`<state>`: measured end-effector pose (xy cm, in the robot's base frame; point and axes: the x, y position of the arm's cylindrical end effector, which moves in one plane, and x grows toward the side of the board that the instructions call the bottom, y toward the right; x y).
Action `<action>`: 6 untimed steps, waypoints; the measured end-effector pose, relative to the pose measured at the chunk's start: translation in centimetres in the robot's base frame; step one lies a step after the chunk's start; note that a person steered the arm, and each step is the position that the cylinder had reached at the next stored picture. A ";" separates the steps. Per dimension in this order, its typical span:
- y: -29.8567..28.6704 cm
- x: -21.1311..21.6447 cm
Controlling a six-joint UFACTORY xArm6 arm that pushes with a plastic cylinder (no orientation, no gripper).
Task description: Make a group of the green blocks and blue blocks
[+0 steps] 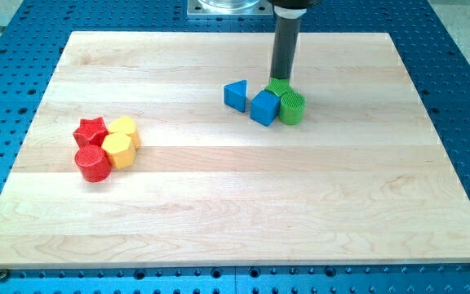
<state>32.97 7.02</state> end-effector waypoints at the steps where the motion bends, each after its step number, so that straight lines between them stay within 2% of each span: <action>1: -4.1 -2.4; 2: -9.5 0.4; 3: -10.7 6.1; 4: -9.5 5.9; 6: -7.6 1.7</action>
